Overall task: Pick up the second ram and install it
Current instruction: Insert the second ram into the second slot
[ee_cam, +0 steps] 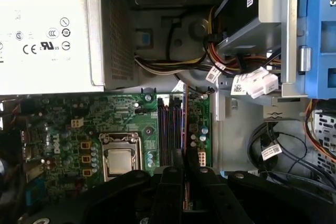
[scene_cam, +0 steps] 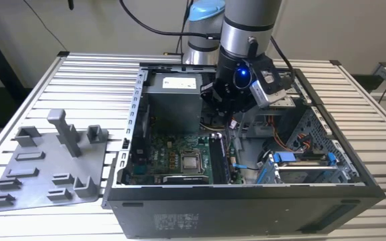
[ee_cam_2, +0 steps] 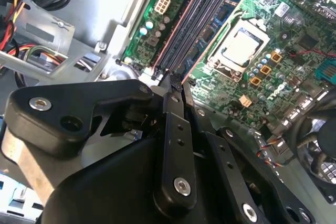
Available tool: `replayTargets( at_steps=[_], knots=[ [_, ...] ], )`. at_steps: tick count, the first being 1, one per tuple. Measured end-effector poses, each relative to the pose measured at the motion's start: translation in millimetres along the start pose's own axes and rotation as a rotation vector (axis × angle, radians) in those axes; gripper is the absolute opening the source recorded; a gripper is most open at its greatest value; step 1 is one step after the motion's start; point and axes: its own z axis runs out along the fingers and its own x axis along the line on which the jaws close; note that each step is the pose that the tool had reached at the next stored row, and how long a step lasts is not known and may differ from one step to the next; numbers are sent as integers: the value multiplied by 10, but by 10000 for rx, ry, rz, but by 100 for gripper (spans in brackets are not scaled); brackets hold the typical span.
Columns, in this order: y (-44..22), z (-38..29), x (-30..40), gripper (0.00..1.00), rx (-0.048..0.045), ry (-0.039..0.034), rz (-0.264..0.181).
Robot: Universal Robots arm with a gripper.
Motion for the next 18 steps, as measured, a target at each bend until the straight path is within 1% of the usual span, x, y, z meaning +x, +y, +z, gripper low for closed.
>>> replayTargets(
  at_steps=[4,8,12,15,17,18],
  knots=[
    [-16,35,0,14,-2,2,-132],
    [-23,67,1,14,3,3,-135],
    [-26,125,2,14,36,1,-159],
    [-54,150,1,14,49,1,-165],
    [-69,152,1,14,49,0,-164],
    [-87,152,0,14,49,-1,-164]
  ],
)
